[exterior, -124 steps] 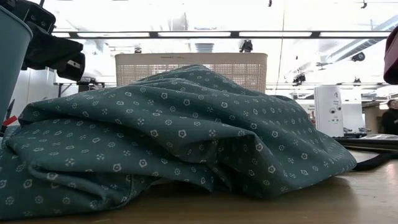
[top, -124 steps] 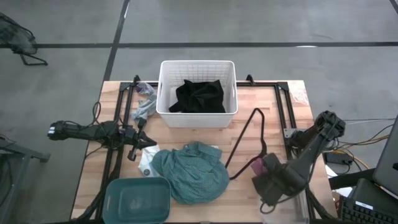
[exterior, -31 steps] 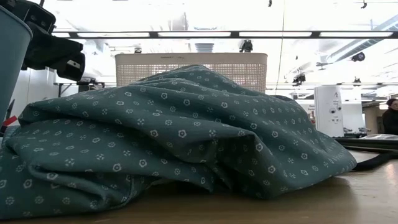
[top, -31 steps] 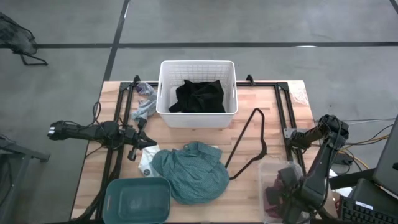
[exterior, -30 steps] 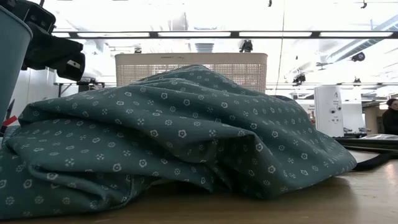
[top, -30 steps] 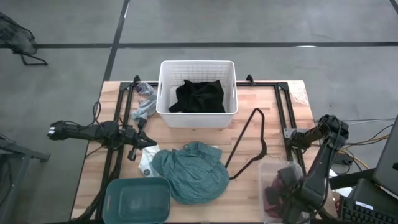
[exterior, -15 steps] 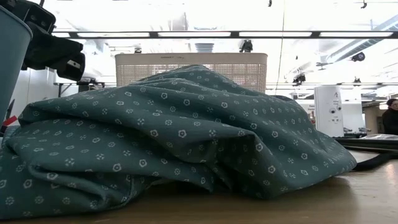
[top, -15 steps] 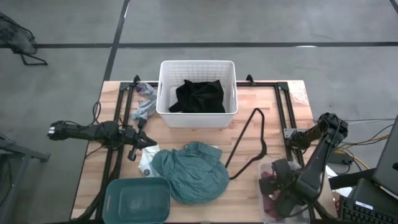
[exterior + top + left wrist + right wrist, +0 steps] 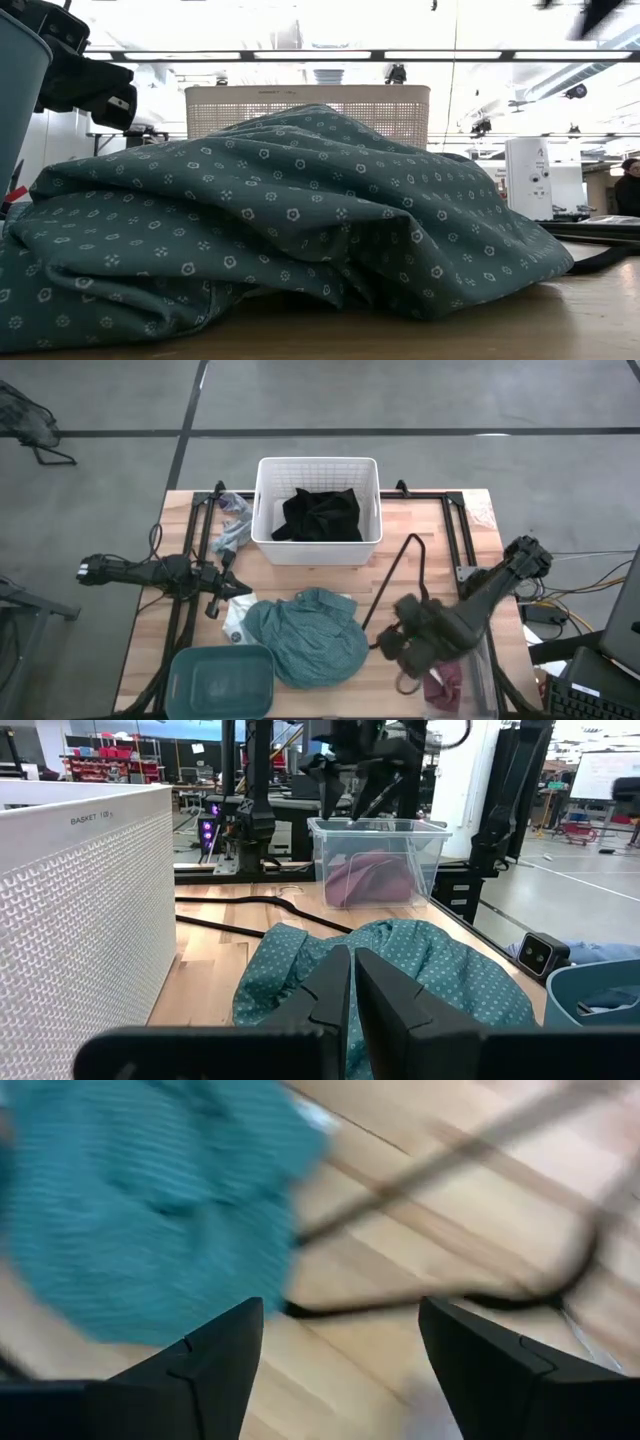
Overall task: Pick & Place Cloths
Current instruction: Put the green shirt into the white bin, then put the white sock into the green bin
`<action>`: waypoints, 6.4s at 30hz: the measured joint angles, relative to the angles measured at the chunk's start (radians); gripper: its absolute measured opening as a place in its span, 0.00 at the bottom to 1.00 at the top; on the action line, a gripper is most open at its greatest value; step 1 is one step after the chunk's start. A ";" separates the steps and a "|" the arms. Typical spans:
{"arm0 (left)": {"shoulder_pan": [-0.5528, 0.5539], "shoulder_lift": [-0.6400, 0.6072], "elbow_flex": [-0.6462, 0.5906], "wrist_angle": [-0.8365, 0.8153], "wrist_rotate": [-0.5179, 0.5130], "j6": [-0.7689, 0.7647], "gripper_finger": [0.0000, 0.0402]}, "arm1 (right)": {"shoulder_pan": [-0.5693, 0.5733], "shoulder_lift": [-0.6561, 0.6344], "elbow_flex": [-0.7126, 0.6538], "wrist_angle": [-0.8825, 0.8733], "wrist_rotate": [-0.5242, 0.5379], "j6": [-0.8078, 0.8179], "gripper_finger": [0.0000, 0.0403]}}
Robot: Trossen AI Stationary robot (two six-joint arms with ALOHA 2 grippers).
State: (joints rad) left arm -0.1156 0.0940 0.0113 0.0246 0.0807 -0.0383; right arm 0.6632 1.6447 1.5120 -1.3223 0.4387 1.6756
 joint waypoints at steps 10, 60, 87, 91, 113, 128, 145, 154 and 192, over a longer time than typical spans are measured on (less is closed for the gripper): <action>0.000 0.000 0.000 0.000 0.000 0.000 0.06 | -0.184 0.113 -0.002 0.537 -0.018 -0.736 0.66; 0.000 0.000 0.000 0.000 0.000 0.000 0.06 | -0.246 0.672 0.812 -0.020 -0.014 -0.935 0.06; 0.000 0.001 0.000 0.000 0.000 0.000 0.06 | -0.383 0.085 0.822 0.448 0.389 -1.396 0.06; 0.000 0.001 0.000 0.000 0.000 0.000 0.06 | -0.438 0.049 0.822 0.607 0.423 -1.546 0.06; 0.000 0.001 0.000 0.000 0.000 0.000 0.06 | -0.763 0.114 0.822 0.968 0.215 -1.702 0.07; 0.000 0.001 0.000 0.000 0.000 0.000 0.06 | -0.905 0.289 0.822 0.578 0.117 -1.225 0.07; 0.000 0.002 0.000 0.000 0.000 0.000 0.06 | -0.908 0.525 0.822 0.213 -0.176 -1.143 0.25; 0.000 0.002 0.000 0.000 0.000 0.000 0.06 | -0.920 0.616 0.821 0.072 -0.341 -1.102 0.47; 0.000 0.001 0.000 0.000 0.000 0.000 0.06 | -0.645 -0.290 -0.116 0.774 -0.204 -1.397 0.02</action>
State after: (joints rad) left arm -0.1158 0.0954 0.0113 0.0250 0.0808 -0.0380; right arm 0.0183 1.3550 1.3964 -0.5486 0.2348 0.2785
